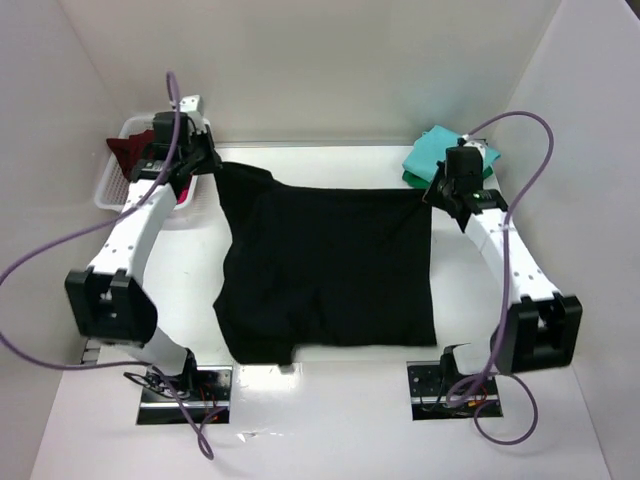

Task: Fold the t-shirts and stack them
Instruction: Flatten out the tshirt

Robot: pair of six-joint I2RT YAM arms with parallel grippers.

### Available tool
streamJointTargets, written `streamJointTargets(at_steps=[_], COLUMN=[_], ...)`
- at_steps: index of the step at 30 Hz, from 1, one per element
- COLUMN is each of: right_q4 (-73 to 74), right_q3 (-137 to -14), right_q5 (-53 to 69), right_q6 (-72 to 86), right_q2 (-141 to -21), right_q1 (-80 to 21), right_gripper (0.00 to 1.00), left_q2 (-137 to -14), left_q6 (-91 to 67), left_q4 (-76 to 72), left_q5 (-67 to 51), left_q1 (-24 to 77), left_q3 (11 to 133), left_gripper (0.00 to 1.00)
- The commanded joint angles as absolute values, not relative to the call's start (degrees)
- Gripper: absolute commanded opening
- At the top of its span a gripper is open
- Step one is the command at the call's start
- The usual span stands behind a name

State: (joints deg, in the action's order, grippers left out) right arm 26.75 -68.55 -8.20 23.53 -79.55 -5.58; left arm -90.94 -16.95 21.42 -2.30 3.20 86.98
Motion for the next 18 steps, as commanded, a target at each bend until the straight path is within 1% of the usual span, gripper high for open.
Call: streamJointTargets(at_steps=[1,4,7,9,13,14,16,18], right_q4=[18.98,18.98,18.98,18.98,20.38,20.39,21.34,21.82], right_q3=[-70.05,-73.62,-77.93,-83.05,-91.30,-94.62,-101.20,-104.37], right_q5=[-7.38,-5.31,-4.04,-4.04,-4.04,-4.04,-4.36,-4.57], right_q6=[25.14,25.84,25.84,25.59,24.70,24.70,24.17,24.17], right_q2=[-88.16,-96.42,-101.78,-106.88,-113.50,-116.08,-120.27,-123.32], right_q1=[-5.10,-3.12,-1.95,-1.50,-1.49,-1.49,-0.97,-0.97], right_gripper=[0.00,0.00,0.00,0.00,0.00,0.00,0.00,0.00], left_q2=[-98.87,-106.13,-110.90,-115.20,-121.15,-122.04,-126.04,-129.02], left_q6=[-19.34,-19.34,-19.43,-20.16,-20.48,-20.48,-20.48,-20.25], left_q4=[14.25,14.15,14.23,14.67,14.71,15.22,17.13,18.95], left_q5=[-0.53,0.53,0.53,0.53,0.53,0.53,0.84,1.05], left_q1=[3.60,3.60,3.60,3.60,3.60,3.60,3.60,3.60], left_q3=[90.62,95.31,99.99,105.01,112.21,113.69,120.36,124.17], left_gripper=[0.00,0.00,0.00,0.00,0.00,0.00,0.00,0.00])
